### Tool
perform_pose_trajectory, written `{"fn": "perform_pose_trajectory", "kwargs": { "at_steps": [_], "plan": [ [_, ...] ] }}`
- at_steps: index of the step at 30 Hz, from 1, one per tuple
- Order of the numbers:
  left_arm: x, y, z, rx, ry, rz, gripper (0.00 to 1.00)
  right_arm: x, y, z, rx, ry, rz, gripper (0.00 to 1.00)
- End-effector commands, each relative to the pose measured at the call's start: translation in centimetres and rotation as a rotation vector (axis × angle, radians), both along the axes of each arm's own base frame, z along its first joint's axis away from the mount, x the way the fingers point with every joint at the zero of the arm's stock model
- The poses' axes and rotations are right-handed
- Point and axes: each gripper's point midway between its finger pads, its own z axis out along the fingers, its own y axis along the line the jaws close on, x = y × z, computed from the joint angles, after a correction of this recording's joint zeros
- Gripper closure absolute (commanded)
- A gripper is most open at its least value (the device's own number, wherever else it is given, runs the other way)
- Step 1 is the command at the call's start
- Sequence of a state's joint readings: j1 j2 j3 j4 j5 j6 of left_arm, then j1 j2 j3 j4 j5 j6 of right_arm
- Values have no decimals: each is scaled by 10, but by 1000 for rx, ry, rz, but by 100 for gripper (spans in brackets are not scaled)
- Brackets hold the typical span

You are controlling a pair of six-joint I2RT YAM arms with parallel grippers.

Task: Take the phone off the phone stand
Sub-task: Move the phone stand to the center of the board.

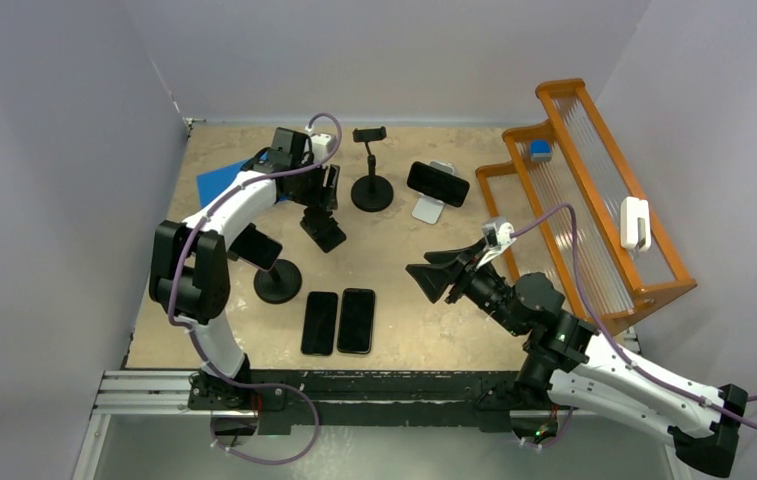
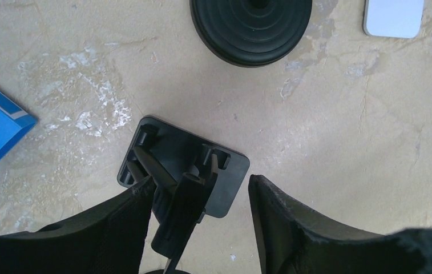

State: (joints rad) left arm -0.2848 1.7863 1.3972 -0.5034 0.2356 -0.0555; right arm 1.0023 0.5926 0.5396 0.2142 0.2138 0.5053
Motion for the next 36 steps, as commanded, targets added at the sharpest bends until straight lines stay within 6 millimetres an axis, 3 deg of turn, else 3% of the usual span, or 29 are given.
{"fn": "perform_pose_trajectory", "kwargs": {
  "at_steps": [1,15,21,25,36],
  "plan": [
    [14,-1,11,-15,-63,-16,43,-1,0,5,4,-30,9,41],
    [13,-1,-1,2,-49,-38,75,0,-1,3,-4,-28,0,40],
    [23,-3,19,-11,-124,-38,99,0,-2,3,-1,-27,-5,40],
    [37,-5,43,-12,-232,-51,100,1,-1,2,-6,-24,-7,40],
    [92,5,68,71,-345,30,100,4,-4,3,-19,-18,-29,40]
  ]
}}
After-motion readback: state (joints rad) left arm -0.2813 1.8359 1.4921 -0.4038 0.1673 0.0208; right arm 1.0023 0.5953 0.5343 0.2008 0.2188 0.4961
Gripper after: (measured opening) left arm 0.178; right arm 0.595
